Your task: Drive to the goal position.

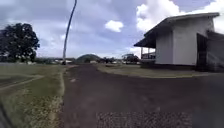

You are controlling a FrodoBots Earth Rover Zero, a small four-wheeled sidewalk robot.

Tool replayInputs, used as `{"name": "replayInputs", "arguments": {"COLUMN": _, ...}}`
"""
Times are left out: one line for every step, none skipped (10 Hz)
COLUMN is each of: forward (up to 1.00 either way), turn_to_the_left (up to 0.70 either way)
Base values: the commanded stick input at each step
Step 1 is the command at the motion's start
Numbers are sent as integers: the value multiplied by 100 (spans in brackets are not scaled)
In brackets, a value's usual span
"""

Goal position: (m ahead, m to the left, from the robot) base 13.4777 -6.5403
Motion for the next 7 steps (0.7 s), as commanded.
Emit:
{"name": "replayInputs", "arguments": {"forward": 70, "turn_to_the_left": 26}}
{"name": "replayInputs", "arguments": {"forward": 70, "turn_to_the_left": 9}}
{"name": "replayInputs", "arguments": {"forward": 70, "turn_to_the_left": 2}}
{"name": "replayInputs", "arguments": {"forward": 70, "turn_to_the_left": 0}}
{"name": "replayInputs", "arguments": {"forward": 70, "turn_to_the_left": 1}}
{"name": "replayInputs", "arguments": {"forward": 70, "turn_to_the_left": 0}}
{"name": "replayInputs", "arguments": {"forward": 70, "turn_to_the_left": 0}}
